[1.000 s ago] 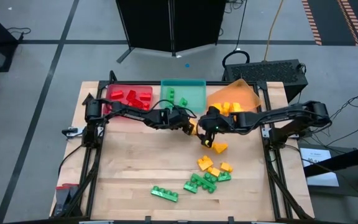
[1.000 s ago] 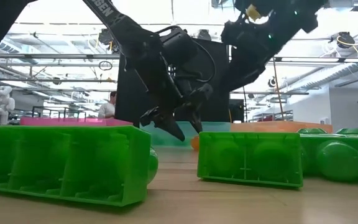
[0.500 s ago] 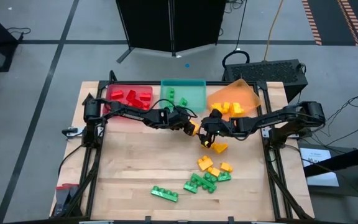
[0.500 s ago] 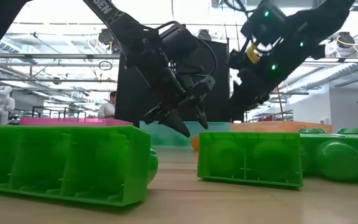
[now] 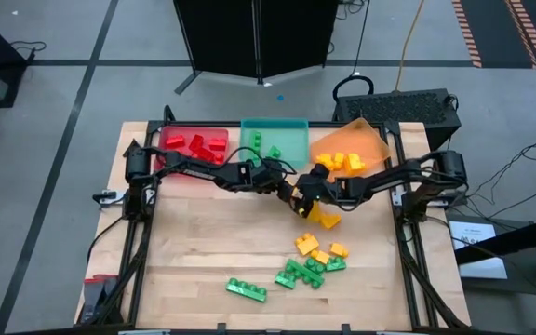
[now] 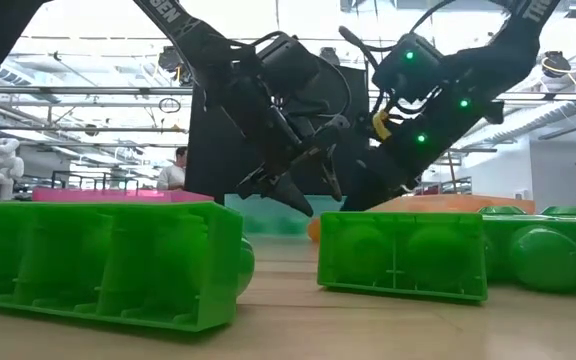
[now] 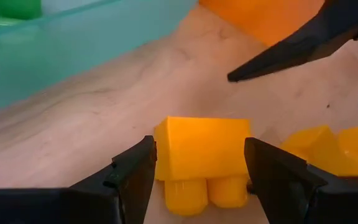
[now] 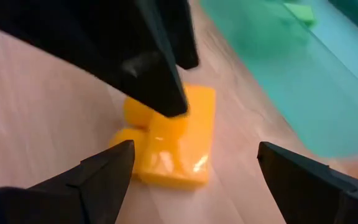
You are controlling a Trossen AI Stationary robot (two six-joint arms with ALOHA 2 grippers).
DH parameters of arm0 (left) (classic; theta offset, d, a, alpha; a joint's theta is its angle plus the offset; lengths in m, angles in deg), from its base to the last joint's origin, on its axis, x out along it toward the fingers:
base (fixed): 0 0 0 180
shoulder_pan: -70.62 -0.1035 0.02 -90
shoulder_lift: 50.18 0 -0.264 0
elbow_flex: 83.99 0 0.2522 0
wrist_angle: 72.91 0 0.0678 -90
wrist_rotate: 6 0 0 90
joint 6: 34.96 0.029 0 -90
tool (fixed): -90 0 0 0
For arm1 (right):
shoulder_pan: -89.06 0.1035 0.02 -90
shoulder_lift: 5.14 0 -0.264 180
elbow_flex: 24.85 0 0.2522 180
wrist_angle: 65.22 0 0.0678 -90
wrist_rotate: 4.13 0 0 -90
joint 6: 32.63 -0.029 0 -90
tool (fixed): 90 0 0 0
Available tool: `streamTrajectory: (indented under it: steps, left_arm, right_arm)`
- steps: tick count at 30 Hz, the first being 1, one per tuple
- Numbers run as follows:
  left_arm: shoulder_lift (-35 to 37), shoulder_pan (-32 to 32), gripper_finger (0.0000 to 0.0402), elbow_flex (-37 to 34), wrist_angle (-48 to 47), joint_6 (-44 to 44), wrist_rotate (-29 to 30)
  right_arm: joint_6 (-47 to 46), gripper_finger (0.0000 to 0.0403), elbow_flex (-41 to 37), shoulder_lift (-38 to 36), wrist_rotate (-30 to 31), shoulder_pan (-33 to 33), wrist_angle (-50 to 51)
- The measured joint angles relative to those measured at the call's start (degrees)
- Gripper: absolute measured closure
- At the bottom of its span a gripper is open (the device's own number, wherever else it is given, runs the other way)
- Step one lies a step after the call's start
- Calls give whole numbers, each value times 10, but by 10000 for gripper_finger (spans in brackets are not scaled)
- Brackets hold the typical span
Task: Sort blocks
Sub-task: Put the yellow game piece into the orange bin
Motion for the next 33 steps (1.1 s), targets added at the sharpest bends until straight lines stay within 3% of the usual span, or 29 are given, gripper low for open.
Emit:
streamTrajectory:
  steps: [4,23,28,33]
  left_arm:
    - [0,-6,156,0,-28,-3,0]
    - [1,-17,156,0,-43,27,-1]
    - [5,-12,156,1,-71,68,-31]
    - [77,-13,156,1,-125,115,27]
  right_arm:
    - [1,66,1,13,-51,-12,-15]
    - [-3,66,0,22,-73,-45,-19]
    - [-8,66,0,18,-96,-46,-9]
    - [-17,66,0,17,-103,-45,5]
